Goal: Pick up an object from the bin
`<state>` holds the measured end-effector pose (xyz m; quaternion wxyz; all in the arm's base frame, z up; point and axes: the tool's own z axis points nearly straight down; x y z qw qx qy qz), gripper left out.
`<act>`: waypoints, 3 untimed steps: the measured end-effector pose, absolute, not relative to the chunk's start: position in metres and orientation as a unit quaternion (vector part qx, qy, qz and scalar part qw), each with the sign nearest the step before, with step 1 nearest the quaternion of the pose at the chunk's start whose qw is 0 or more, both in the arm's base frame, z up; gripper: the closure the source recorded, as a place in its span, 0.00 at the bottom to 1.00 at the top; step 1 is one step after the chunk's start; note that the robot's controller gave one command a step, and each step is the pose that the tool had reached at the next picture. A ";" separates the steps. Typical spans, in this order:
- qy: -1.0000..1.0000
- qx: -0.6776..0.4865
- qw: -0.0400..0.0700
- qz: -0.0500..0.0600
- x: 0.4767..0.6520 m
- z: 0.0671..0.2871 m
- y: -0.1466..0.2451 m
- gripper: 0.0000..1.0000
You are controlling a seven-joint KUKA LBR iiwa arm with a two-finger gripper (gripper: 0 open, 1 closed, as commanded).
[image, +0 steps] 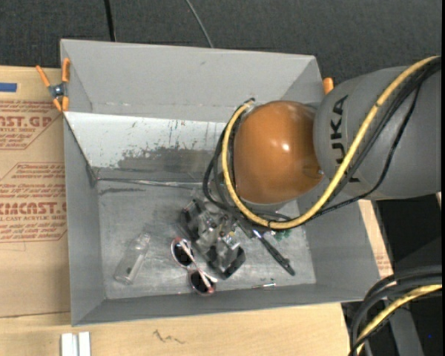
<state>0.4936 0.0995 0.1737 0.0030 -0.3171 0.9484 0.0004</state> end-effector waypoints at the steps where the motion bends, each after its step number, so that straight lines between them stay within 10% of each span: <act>1: 0.948 -0.319 -0.001 0.001 0.487 0.137 0.112 0.00; 2: 0.948 -0.319 0.000 0.001 0.487 0.137 0.111 0.00; 3: 0.894 -0.448 0.001 0.001 0.486 0.071 0.068 1.00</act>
Offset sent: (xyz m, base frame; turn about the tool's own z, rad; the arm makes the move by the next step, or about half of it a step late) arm 0.0000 0.0000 0.0000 0.0000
